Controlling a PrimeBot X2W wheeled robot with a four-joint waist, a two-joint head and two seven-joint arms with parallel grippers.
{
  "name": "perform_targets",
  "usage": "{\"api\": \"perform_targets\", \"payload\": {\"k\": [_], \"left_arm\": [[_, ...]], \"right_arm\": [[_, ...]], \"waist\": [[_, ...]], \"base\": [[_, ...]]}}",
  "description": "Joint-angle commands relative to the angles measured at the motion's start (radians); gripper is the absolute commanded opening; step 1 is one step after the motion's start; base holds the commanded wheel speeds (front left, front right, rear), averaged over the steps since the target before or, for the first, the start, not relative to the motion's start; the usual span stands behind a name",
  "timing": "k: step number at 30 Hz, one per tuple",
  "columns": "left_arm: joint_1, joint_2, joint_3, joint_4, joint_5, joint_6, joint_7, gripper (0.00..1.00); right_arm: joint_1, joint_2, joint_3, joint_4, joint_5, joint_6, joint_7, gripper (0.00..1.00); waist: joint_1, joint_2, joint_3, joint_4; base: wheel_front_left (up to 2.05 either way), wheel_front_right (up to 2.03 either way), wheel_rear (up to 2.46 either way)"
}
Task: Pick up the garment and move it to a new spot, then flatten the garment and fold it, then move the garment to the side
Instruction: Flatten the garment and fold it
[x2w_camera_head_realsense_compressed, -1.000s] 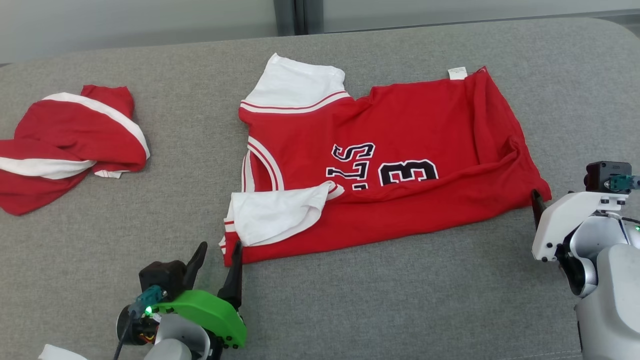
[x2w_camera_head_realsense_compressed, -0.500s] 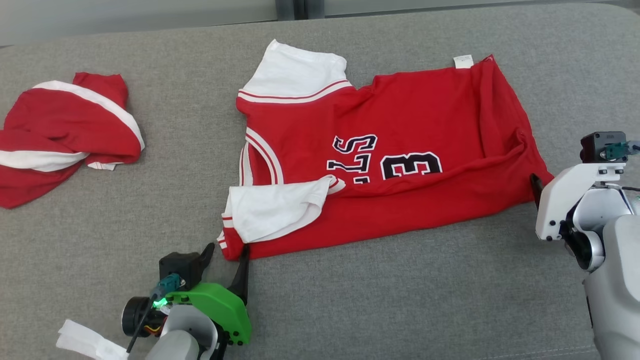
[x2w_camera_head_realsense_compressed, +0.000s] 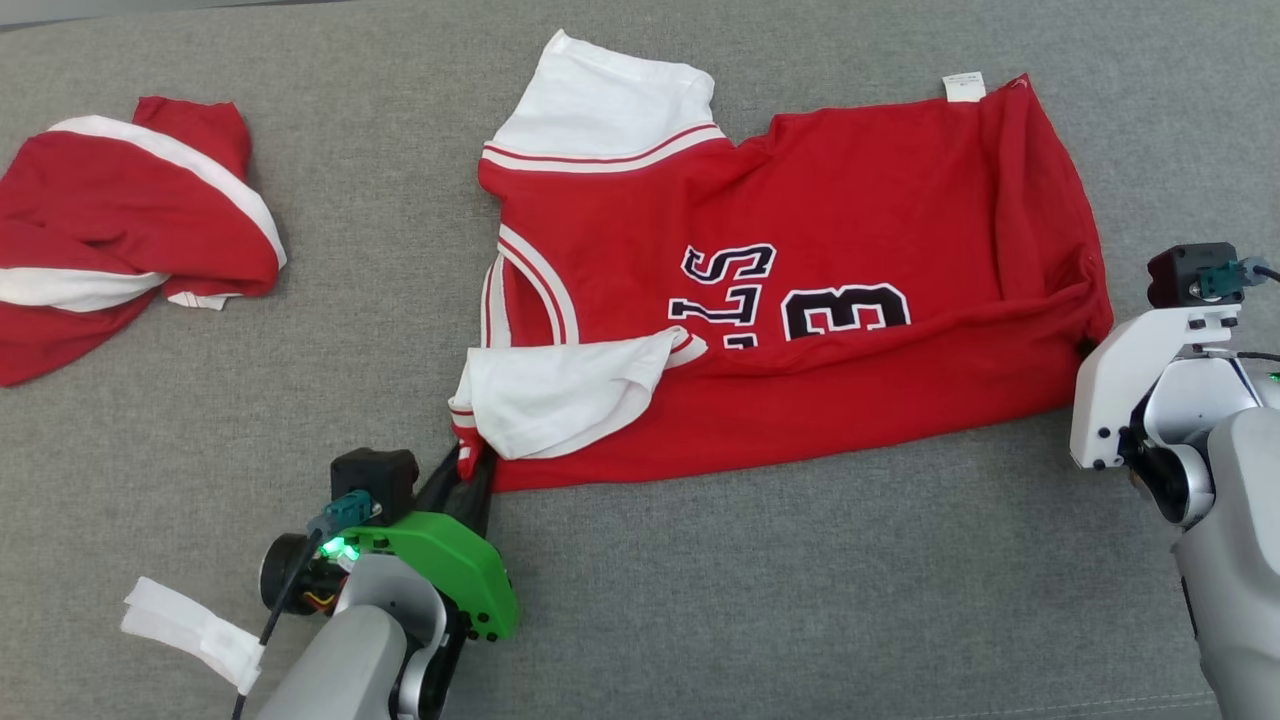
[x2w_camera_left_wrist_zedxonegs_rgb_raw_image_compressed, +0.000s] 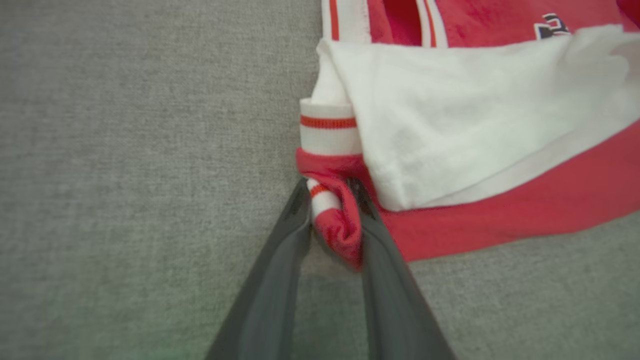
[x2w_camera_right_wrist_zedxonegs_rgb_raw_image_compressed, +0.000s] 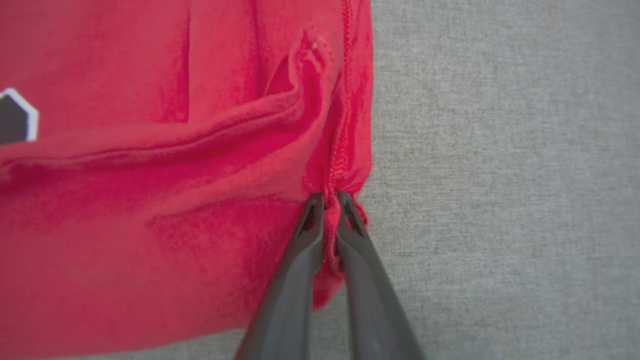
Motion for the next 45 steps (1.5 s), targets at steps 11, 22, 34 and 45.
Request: {"api": "perform_targets", "payload": {"k": [11,22,34,45], "left_arm": [[0.128,0.029,0.018,0.035,-0.062,0.013,0.020,0.00],[0.291,0.093,0.034,-0.173,-0.087,0.090,0.067,0.00],[0.346,0.108,0.035,-0.334,-0.085,0.120,0.062,1.00],[0.132,0.126,0.079,-0.331,-0.099,0.092,0.111,1.00]], "right_arm": [[0.166,0.041,-0.087,-0.100,0.044,-0.002,-0.126,0.00],[0.364,0.132,-0.176,-0.232,0.020,-0.002,-0.115,0.00],[0.428,0.161,-0.207,-0.279,-0.028,-0.002,-0.057,1.00],[0.281,0.074,-0.153,-0.405,-0.025,-0.002,0.147,1.00]], "waist": [[0.0000,0.0000,-0.078,0.018],[0.0000,0.0000,-0.164,0.021],[0.0000,0.0000,-0.192,0.009],[0.0000,0.0000,-0.162,-0.013]], "base": [[0.00,0.00,0.00],[0.00,0.00,0.00],[0.00,0.00,0.00],[0.00,0.00,0.00]]}}
